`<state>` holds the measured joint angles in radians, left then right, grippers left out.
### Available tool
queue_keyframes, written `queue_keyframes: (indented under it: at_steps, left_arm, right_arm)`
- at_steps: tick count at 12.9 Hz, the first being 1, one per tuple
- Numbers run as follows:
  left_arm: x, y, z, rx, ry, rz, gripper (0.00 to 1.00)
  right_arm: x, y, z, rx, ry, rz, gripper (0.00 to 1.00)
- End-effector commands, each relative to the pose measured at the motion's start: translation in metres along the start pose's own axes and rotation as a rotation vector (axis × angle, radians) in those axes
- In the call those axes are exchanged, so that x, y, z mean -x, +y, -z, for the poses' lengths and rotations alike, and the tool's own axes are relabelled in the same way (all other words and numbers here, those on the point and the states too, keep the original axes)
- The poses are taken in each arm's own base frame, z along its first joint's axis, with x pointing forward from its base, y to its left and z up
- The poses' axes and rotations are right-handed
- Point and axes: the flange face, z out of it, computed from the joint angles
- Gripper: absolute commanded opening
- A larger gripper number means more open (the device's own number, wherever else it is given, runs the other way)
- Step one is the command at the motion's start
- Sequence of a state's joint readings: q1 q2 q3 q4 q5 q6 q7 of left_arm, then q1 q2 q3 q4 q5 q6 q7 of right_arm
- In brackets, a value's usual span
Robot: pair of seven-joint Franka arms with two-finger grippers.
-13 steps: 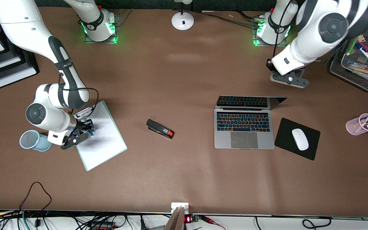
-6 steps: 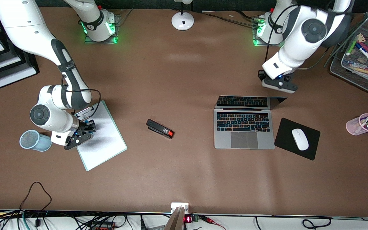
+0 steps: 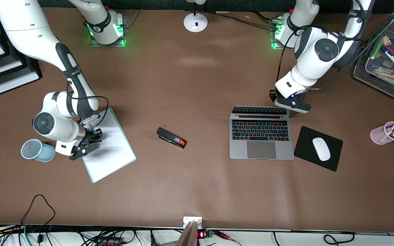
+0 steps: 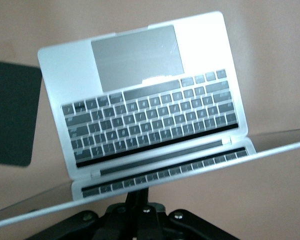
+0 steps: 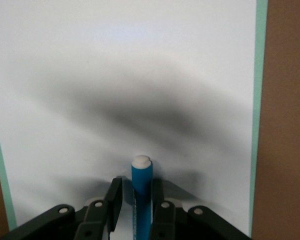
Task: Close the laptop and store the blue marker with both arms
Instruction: 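Push the laptop lid down with the left gripper while the right gripper lifts the marker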
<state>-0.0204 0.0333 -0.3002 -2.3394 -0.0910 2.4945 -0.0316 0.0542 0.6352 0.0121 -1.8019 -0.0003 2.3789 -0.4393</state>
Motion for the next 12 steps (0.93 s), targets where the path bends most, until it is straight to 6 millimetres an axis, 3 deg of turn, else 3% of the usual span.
queue_keyframes:
  at_steps: [1, 3, 7, 12]
  left_arm:
    - [-0.02, -0.002, -0.011, 0.027, 0.059, -0.001, 0.0]
    - [-0.036, -0.002, -0.014, 0.037, 0.077, 0.001, 0.0]
    - [-0.069, -0.006, -0.019, 0.062, 0.1, 0.012, 0.0]
    - [-0.099, -0.01, -0.028, 0.084, 0.119, 0.027, 0.0]
  right_arm:
    - [-0.004, 0.001, -0.001, 0.004, 0.008, 0.013, 0.29]
    - [-0.004, 0.001, -0.002, 0.004, 0.008, 0.013, 0.28]
    - [-0.005, 0.002, 0.001, 0.004, 0.01, 0.004, 0.0]
    - [-0.012, 0.01, 0.04, 0.027, 0.062, 0.016, 0.0]
